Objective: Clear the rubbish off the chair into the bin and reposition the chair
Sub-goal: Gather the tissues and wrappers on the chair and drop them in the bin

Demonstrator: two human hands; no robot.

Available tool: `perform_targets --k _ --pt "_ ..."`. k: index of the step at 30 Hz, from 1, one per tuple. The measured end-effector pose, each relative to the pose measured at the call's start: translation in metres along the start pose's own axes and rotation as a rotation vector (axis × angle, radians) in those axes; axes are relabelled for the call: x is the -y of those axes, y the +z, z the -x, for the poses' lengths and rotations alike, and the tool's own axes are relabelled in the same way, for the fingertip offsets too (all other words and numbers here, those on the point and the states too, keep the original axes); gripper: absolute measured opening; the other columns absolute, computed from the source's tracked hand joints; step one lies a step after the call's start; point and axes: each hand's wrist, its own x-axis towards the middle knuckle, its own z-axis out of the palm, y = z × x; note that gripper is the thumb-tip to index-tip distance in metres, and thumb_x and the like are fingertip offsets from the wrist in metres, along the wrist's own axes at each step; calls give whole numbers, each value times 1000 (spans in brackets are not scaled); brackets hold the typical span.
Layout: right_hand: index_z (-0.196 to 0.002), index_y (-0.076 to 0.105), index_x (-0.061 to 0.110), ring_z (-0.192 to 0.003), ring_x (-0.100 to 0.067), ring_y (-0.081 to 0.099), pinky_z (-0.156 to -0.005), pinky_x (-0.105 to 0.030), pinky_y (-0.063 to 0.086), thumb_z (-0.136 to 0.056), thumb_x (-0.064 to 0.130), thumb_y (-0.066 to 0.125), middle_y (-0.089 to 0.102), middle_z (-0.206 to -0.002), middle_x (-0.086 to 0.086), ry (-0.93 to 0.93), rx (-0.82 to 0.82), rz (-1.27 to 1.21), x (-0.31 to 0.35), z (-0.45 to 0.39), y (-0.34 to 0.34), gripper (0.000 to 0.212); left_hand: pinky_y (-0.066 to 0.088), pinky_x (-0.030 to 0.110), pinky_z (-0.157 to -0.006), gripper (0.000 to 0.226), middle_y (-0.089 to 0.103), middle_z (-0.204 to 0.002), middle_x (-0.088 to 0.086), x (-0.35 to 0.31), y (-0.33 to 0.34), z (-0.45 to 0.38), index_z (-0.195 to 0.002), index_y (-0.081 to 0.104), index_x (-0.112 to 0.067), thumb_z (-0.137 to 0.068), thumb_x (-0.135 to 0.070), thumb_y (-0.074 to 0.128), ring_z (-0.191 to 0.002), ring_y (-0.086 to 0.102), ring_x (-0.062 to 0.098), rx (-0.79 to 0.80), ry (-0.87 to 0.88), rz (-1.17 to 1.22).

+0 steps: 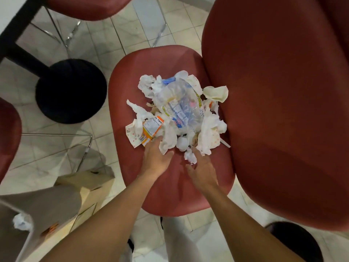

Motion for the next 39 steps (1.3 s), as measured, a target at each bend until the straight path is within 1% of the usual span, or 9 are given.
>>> perform_targets --k 3,8,11,18,25,29,32,36,39 --pt "-142 38 38 -113 -28 55 -92 -32 44 -89 20 59 47 -130 -8 -22 -27 -32 -4 -11 10 60 36 23 -92 53 55 -119 -2 4 10 -10 -127 55 -18 -78 -27 72 -113 50 14 16 46 -39" --pt "-127 57 26 -106 -30 57 -87 -33 44 -90 13 53 59 -116 -13 -7 -87 -35 -9 -22 16 39 33 14 -72 24 62 -92 -1 3 15 -9 -107 70 -16 -83 -14 65 -92 61 20 -1 15 -63" --pt "-120 62 22 -102 -29 61 -86 -32 47 -86 9 55 65 -111 -11 -8 -118 -64 -12 -17 12 37 34 10 -71 22 67 -104 -1 2 10 0 -106 70 -18 -86 -13 63 -92 63 15 -9 14 -8" --pt "-111 65 23 -80 -19 61 -71 -23 44 -86 4 57 68 -94 -4 -31 -164 -157 -6 23 -8 32 33 17 -60 13 72 -81 1 3 -16 37 -88 73 -12 -86 -21 64 -79 64 17 -64 -16 37" --pt "-109 66 28 -75 -17 64 -72 -27 52 -87 14 62 68 -86 0 -77 -191 -208 27 66 -13 27 31 28 -58 23 52 -52 -3 13 -58 77 -63 59 -10 -82 -21 67 -60 50 20 -109 17 64" --pt "-112 66 24 -71 -11 61 -71 -24 50 -86 9 62 67 -84 1 -152 -173 -220 66 95 -6 31 32 18 -55 20 53 -58 -13 24 -95 106 -65 60 -19 -84 -21 66 -60 49 4 -153 17 101" --pt "-109 66 24 -69 -10 59 -66 -24 46 -87 8 59 66 -83 3 -237 -143 -219 100 116 4 29 36 25 -58 17 60 -67 -5 38 -128 126 -69 64 -14 -85 -20 66 -67 53 12 -189 2 150" --pt "-104 66 26 -77 -8 64 -69 -26 49 -88 12 55 68 -85 14 -348 -118 -160 147 143 33 24 34 25 -55 34 47 -57 -9 70 -179 151 -55 50 -18 -85 -19 65 -60 45 12 -269 -46 212" --pt "-104 65 29 -81 -15 66 -71 -35 54 -84 18 55 72 -89 6 -411 -112 -136 183 165 64 25 37 28 -57 27 52 -60 -5 97 -218 170 -62 56 -13 -87 -23 63 -60 48 14 -308 -105 254"
